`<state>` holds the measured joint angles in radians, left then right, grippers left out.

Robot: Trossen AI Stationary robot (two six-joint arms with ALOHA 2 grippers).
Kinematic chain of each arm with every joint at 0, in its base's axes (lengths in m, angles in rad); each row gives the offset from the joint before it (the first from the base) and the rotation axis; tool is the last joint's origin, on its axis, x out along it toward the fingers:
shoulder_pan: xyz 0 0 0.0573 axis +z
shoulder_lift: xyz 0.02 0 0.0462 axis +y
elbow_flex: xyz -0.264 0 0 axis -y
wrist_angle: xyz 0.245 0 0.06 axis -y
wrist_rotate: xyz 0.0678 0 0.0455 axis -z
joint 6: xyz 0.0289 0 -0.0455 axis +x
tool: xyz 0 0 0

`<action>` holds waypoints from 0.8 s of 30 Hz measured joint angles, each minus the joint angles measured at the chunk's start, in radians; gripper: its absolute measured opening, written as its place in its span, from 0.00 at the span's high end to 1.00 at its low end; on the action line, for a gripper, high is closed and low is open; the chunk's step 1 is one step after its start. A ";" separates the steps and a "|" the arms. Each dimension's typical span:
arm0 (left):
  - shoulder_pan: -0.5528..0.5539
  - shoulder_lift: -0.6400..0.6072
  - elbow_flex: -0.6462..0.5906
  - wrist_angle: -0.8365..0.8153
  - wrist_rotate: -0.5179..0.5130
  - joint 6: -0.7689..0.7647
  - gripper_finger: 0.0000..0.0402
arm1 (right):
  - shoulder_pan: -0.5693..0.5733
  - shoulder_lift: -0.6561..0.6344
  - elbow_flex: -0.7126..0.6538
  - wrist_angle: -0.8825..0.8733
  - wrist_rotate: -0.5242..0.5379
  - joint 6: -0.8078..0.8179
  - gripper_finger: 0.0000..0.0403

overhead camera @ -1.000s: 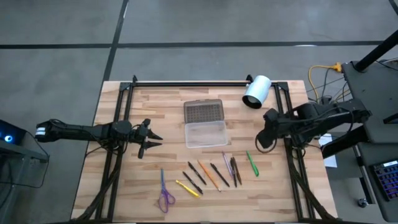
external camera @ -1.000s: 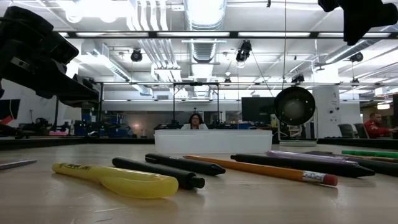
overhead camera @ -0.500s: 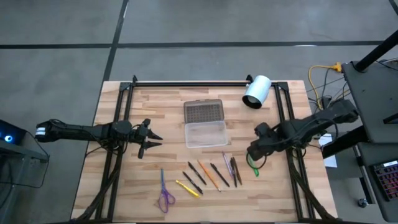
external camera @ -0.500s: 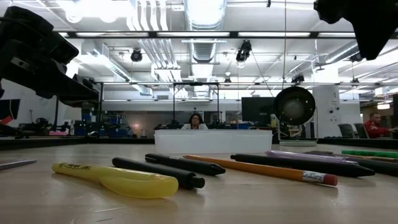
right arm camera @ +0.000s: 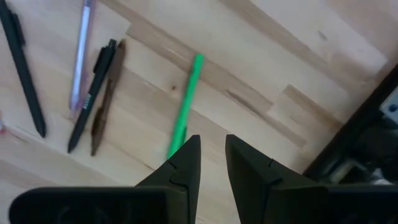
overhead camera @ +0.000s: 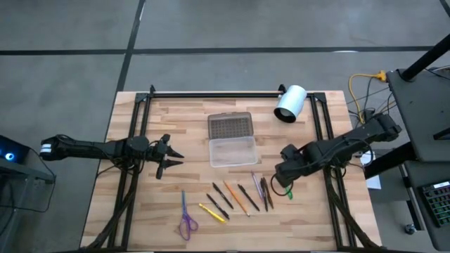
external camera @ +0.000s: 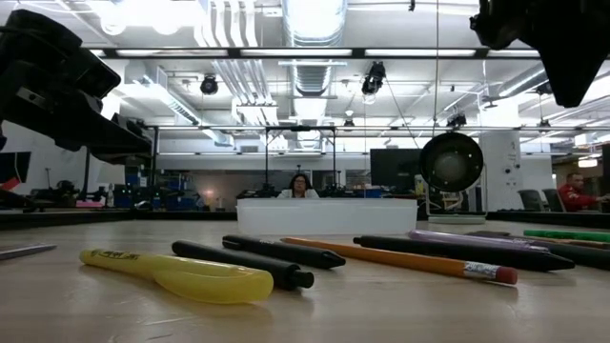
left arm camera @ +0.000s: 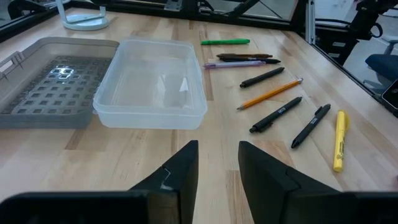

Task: Pick & place school supplies into a supply box
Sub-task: Put the green marker into the transparent supply box

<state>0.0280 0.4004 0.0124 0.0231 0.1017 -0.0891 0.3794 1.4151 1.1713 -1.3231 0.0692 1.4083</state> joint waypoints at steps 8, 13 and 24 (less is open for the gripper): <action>0.000 0.000 0.000 0.000 0.000 0.000 0.75 | 0.001 0.030 0.000 0.050 -0.024 0.027 0.83; 0.000 0.000 0.000 0.000 0.000 0.000 0.75 | 0.000 0.066 0.000 0.054 -0.029 0.025 0.83; 0.000 0.000 0.000 0.000 0.000 0.000 0.75 | 0.000 0.214 -0.003 0.055 -0.053 -0.058 0.83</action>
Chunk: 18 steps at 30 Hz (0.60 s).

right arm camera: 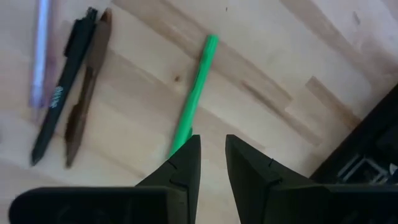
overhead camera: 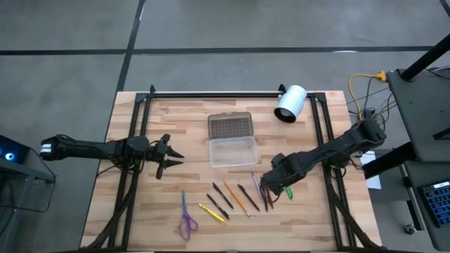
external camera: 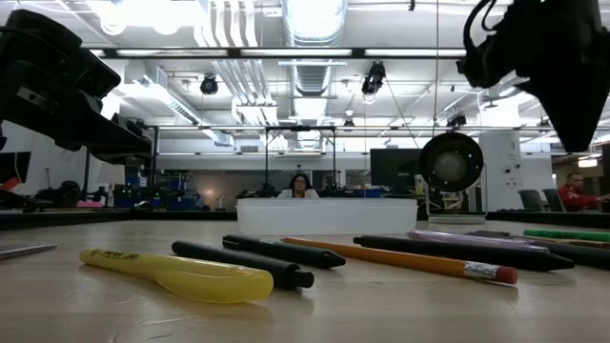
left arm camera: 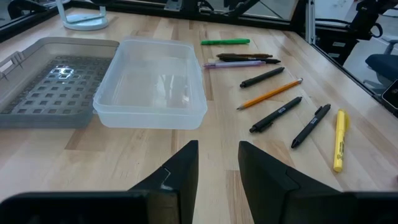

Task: Pick & place school supplies into a supply box
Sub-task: Put the green marker into the transparent supply box

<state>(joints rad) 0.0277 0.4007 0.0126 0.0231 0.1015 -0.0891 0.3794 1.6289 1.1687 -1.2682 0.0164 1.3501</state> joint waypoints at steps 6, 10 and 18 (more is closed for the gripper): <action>0.000 0.000 0.000 0.000 0.000 0.000 0.75 | 0.000 0.020 -0.003 0.007 0.053 -0.009 0.83; 0.000 0.000 0.000 0.000 0.000 0.000 0.75 | 0.001 -0.002 -0.028 0.018 0.081 -0.006 0.83; 0.000 0.000 0.000 0.000 0.000 0.000 0.75 | 0.001 -0.125 -0.180 0.123 0.087 0.043 0.83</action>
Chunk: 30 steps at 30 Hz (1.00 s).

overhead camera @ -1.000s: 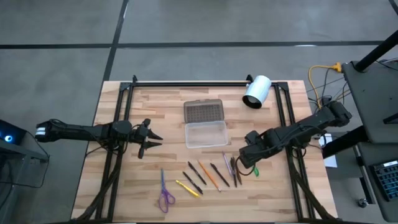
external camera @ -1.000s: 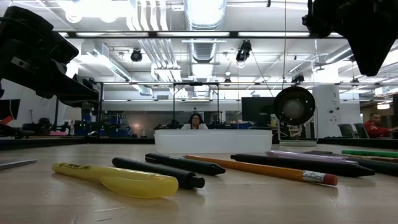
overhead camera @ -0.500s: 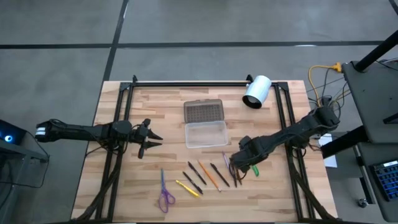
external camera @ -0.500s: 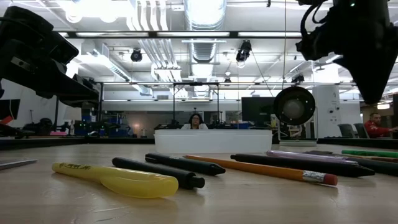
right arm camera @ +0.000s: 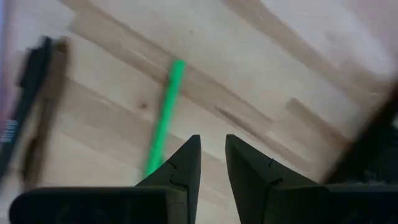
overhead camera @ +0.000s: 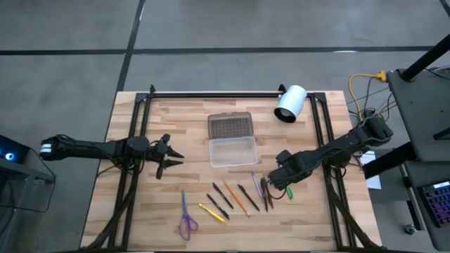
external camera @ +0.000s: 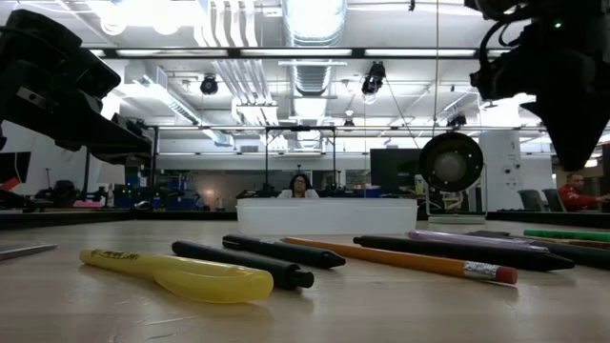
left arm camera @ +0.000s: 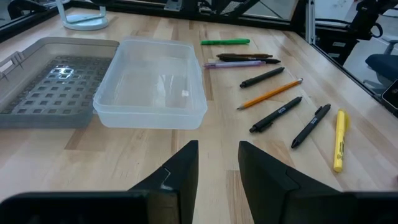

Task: Pick & place school supplies into a supply box
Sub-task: Put the green marker into the transparent supply box

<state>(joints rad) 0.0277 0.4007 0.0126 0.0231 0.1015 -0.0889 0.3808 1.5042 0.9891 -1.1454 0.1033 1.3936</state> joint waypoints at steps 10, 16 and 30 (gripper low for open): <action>0.000 0.000 0.000 0.000 0.000 0.000 0.75 | 0.001 -0.032 -0.072 0.144 -0.033 0.011 0.83; 0.000 0.000 0.000 0.000 0.000 0.000 0.75 | 0.001 0.022 -0.071 0.163 -0.044 -0.009 0.83; 0.000 0.000 0.000 0.000 0.000 0.000 0.75 | 0.022 0.089 -0.070 0.241 -0.042 -0.023 0.83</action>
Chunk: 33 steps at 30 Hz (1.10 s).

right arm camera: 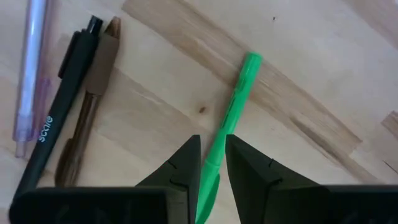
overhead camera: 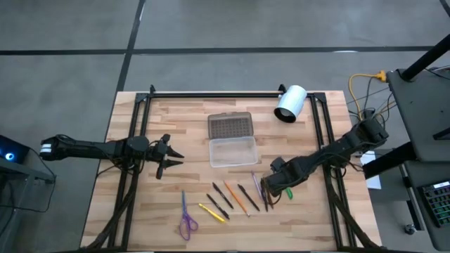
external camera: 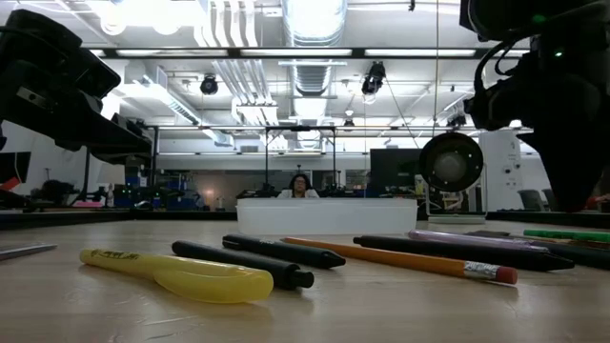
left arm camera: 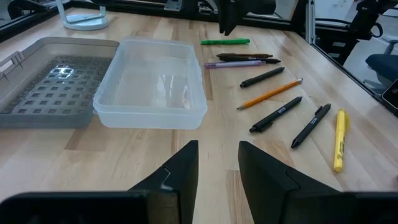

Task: Pick & place school supplies into a supply box
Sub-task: Put the green marker into the transparent supply box

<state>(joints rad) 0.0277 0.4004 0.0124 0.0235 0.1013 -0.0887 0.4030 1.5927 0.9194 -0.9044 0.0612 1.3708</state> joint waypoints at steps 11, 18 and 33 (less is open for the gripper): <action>0.000 0.000 0.000 0.000 0.000 0.000 0.75 | 0.005 0.051 -0.040 0.028 0.001 0.006 0.83; 0.000 -0.002 0.000 0.001 0.000 0.000 0.75 | 0.005 0.048 -0.091 0.116 -0.017 0.006 0.83; 0.000 -0.002 0.000 0.001 0.000 0.000 0.75 | 0.005 0.050 -0.066 0.080 -0.014 -0.140 0.96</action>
<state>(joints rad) 0.0277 0.3988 0.0128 0.0246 0.1017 -0.0891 0.4076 1.6432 0.8533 -0.8243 0.0469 1.2312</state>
